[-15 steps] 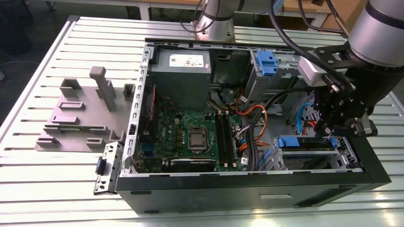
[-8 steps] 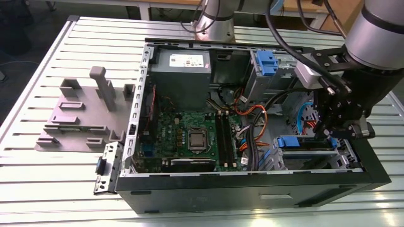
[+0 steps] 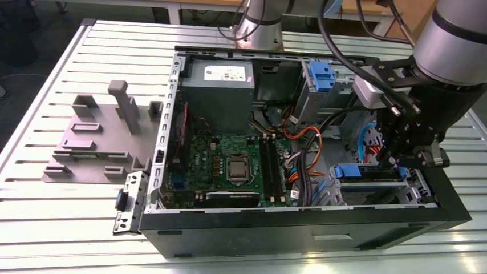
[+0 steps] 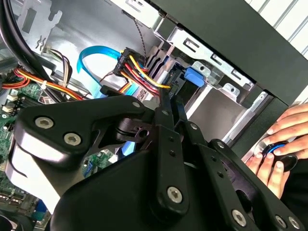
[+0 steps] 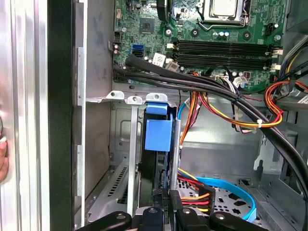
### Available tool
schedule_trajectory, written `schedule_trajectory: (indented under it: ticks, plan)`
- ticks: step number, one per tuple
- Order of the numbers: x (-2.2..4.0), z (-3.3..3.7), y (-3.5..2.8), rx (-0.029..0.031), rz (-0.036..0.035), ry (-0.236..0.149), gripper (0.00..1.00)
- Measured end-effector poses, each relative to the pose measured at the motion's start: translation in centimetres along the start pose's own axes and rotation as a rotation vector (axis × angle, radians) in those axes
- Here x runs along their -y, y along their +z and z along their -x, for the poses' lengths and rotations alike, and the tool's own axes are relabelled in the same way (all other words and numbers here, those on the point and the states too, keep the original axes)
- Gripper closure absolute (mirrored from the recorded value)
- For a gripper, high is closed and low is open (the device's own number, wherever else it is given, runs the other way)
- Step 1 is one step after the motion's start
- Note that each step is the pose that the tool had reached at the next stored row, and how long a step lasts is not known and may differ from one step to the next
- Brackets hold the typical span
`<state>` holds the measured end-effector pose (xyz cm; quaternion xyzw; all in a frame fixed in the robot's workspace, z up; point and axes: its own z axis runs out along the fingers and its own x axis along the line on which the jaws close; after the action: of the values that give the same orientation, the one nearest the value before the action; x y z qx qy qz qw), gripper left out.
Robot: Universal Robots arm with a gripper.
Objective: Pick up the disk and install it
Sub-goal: 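Insert the first disk wire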
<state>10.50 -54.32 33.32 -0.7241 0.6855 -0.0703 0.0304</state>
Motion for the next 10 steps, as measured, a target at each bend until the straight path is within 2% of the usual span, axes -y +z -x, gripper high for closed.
schedule_trajectory:
  ticks: [10]
  plan:
    - [-0.05,-0.21,0.19,0.0001,-0.0003,0.001,0.83]
